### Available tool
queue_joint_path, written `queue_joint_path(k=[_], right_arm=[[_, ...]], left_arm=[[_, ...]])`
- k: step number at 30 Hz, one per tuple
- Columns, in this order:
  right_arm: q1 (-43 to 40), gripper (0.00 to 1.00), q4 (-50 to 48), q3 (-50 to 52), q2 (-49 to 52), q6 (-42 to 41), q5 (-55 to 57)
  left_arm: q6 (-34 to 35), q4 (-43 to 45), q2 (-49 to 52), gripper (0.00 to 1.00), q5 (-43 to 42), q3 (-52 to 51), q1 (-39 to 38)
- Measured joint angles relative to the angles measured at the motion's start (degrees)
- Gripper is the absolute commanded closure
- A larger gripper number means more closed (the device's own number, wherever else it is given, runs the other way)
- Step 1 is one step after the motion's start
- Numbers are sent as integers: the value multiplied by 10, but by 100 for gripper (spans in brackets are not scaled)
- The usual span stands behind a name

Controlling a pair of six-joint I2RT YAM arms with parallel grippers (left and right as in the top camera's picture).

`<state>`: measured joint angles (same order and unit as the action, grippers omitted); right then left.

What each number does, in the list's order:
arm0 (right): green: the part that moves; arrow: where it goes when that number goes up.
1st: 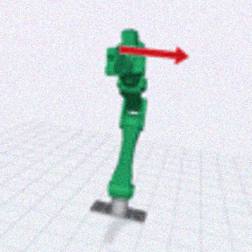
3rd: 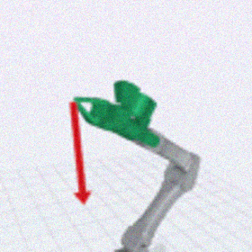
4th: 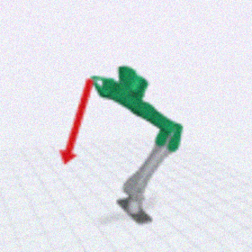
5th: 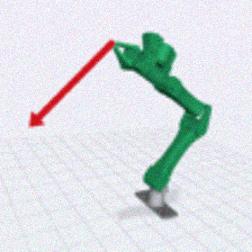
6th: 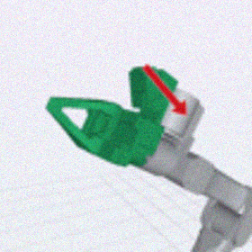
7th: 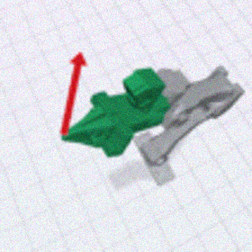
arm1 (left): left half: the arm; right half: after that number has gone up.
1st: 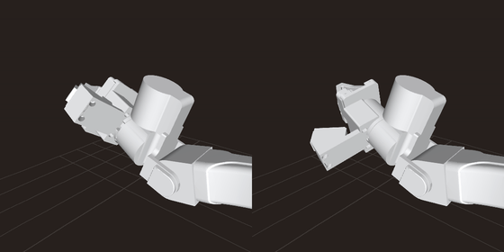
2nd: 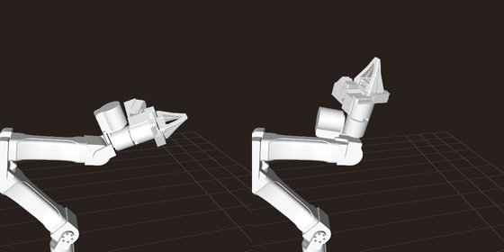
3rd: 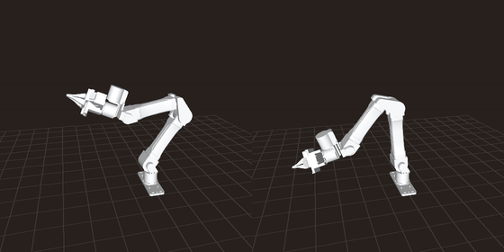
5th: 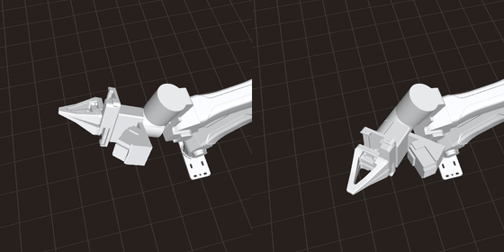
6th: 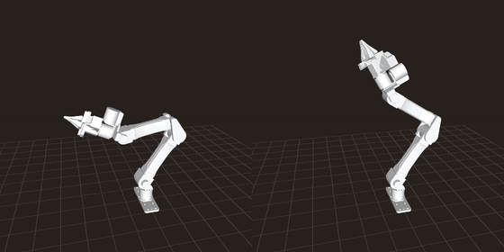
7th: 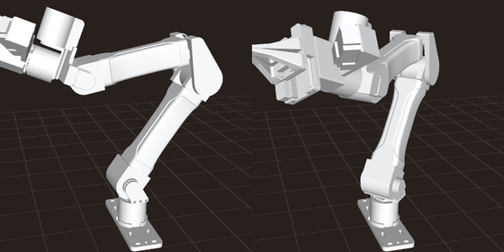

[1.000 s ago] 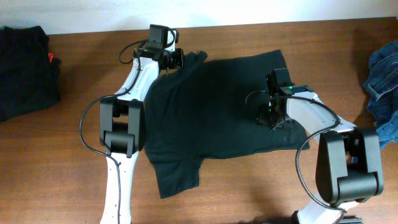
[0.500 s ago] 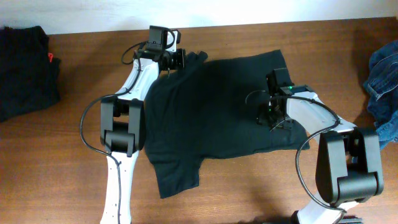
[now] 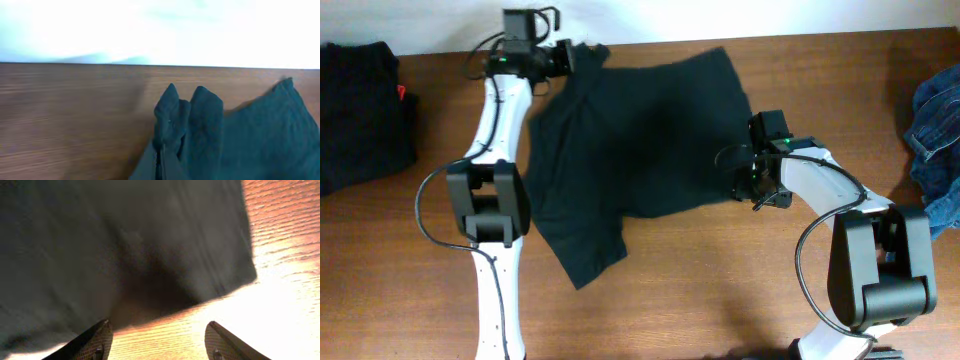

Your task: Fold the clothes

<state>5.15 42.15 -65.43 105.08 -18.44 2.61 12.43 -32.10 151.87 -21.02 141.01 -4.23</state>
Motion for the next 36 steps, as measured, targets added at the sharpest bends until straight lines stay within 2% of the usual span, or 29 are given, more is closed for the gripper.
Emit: queue_joint_path(k=[7,9,11,12,14,18,24,29,32,36], right_arm=[[0,36,-14,0,0,0,6],[0,35,-27,0,0,0,19],[0,35,-41,0,0,0,28],[0,35,-50,1,0,0,31],[0,35,-77,6,0,0,37],[0,35,-128,19,0,9,41],[0,37,-161,22,16,28,42],[0,43,-198,21,42,64,42],[0,53,-198,18,45,78,37],[0,53,-162,5,48,81,39]], left_arm=[[-28,-10,0,99,0,0,-5],[-38,-13,0,84,1,0,-11],[-42,-15,0,80,3,0,-17],[-43,-16,0,75,5,0,-19],[-50,-16,0,53,13,0,-22],[-54,-18,0,36,30,0,-21],[-53,-24,0,31,53,0,-19],[-54,-38,0,28,57,0,-17],[-54,-58,0,27,59,0,-16],[-53,-118,0,27,62,3,-5]])
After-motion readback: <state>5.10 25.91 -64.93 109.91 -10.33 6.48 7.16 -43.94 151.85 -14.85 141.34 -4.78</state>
